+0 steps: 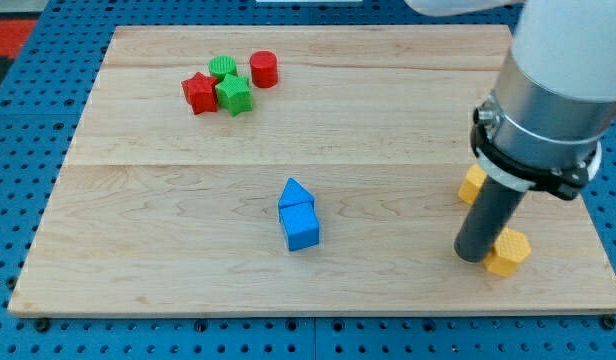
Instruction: Move blue blocks towards green star
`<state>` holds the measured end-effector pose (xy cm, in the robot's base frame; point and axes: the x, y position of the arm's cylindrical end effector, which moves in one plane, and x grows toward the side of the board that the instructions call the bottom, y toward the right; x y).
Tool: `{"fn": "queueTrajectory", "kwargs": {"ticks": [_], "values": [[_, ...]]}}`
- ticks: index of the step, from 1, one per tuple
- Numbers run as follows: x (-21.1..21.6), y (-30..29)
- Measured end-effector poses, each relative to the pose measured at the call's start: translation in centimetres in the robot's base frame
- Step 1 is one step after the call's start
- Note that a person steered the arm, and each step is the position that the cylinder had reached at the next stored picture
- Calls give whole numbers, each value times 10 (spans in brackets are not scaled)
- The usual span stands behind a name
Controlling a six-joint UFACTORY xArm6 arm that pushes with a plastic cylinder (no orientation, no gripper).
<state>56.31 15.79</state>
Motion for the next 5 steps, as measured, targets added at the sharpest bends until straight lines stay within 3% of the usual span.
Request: {"fn": "queueTrajectory", "kwargs": {"ticks": [1, 2, 3, 4, 5], "values": [[22, -64], [13, -160], [-65, -178], [-109, -197], [-97, -247]]}}
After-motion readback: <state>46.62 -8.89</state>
